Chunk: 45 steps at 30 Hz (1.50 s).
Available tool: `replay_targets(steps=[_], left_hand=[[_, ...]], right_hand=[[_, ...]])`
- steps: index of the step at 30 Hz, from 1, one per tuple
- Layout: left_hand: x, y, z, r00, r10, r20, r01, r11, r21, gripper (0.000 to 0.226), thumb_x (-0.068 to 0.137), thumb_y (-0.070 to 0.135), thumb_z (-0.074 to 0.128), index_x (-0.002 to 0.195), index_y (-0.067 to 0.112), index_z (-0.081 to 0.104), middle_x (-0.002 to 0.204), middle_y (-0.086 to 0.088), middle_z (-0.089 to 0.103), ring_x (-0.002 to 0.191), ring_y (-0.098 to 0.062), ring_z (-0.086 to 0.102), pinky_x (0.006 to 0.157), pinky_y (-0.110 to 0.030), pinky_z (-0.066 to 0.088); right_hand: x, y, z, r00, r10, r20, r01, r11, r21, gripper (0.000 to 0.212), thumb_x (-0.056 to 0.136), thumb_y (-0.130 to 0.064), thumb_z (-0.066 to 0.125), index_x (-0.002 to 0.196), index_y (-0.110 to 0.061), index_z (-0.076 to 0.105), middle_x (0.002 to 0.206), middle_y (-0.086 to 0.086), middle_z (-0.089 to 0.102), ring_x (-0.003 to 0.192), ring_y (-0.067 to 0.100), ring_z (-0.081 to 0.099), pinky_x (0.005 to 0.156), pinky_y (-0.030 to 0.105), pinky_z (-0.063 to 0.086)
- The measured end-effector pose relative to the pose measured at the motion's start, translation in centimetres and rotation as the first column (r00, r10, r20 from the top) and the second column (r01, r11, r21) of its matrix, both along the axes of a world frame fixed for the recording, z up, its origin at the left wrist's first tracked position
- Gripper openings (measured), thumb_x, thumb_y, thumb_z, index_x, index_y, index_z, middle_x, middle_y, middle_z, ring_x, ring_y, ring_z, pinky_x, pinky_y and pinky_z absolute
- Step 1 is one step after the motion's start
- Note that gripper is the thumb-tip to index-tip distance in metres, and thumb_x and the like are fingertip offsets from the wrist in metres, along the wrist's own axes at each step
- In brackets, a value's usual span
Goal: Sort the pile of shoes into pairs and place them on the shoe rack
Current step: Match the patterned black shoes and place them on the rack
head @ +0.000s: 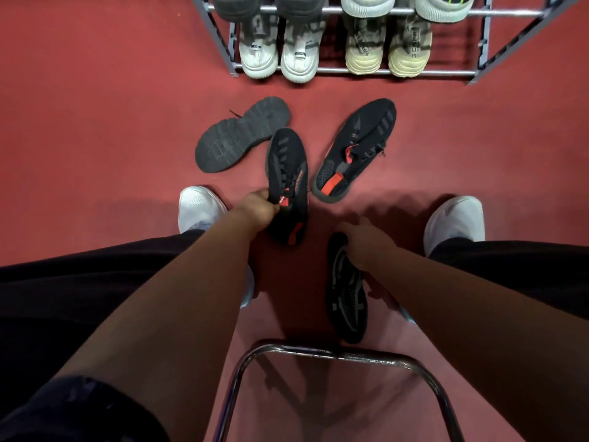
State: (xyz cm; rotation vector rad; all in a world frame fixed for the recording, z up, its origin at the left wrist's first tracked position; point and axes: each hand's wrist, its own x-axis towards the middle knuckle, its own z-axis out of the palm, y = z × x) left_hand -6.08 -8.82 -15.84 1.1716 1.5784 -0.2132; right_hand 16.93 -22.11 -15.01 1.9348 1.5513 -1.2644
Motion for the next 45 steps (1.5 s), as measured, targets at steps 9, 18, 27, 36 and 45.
replay_targets(steps=[9,18,27,36,45], left_hand=[[0.5,-0.6,0.3,0.958,0.196,0.21,-0.176,0.978,-0.11,0.056,0.089,-0.014,0.044,0.128,0.015,0.072,0.119,-0.01,0.075,0.104,-0.027,0.068,0.072,-0.022,0.057],[-0.6,0.6,4.7,0.961,0.261,0.086,-0.221,0.92,-0.322,0.055,0.109,0.058,0.027,0.131,0.022,0.063,0.126,0.0,0.071,0.109,-0.026,0.067,0.099,-0.041,0.045],[0.8,3.1,9.5,0.686,0.648,0.331,-0.55,0.759,-0.347,0.034,0.107,0.051,0.045,0.118,0.022,0.06,0.129,-0.004,0.068,0.109,-0.028,0.068,0.1,-0.045,0.053],[5.3,-0.1,4.2,0.987,0.137,-0.089,-0.139,0.99,-0.013,0.021,0.096,0.022,0.065,0.107,0.004,0.07,0.089,-0.013,0.069,0.079,-0.03,0.062,0.071,-0.035,0.047],[3.7,3.5,2.2,0.98,0.116,-0.164,-0.087,0.98,0.177,0.033,0.085,0.032,0.06,0.104,0.006,0.069,0.098,-0.018,0.075,0.089,-0.038,0.073,0.072,-0.038,0.056]], right_hand=[[2.7,2.2,0.7,1.0,-0.027,-0.015,0.028,0.995,0.091,0.041,0.088,-0.013,0.058,0.126,-0.029,0.06,0.13,0.007,0.062,0.119,0.032,0.063,0.099,0.037,0.049],[5.0,6.9,6.3,0.78,-0.561,-0.278,0.561,0.823,-0.086,0.053,0.106,0.008,0.036,0.147,-0.021,0.054,0.127,0.002,0.062,0.072,0.019,0.073,0.069,0.029,0.06],[0.2,8.0,8.9,0.186,-0.912,-0.365,0.931,0.282,-0.231,0.034,0.105,-0.001,0.029,0.129,-0.011,0.05,0.12,0.018,0.068,0.07,0.029,0.073,0.059,0.036,0.064],[1.4,6.5,5.7,0.292,-0.937,-0.19,0.911,0.333,-0.244,0.039,0.108,-0.027,0.047,0.141,-0.009,0.057,0.113,0.01,0.066,0.101,0.035,0.074,0.074,0.041,0.06],[0.9,9.3,3.5,0.839,-0.543,-0.032,0.52,0.784,0.34,0.076,0.085,-0.056,0.067,0.138,-0.005,0.046,0.141,0.016,0.048,0.13,0.041,0.052,0.109,0.049,0.044]])
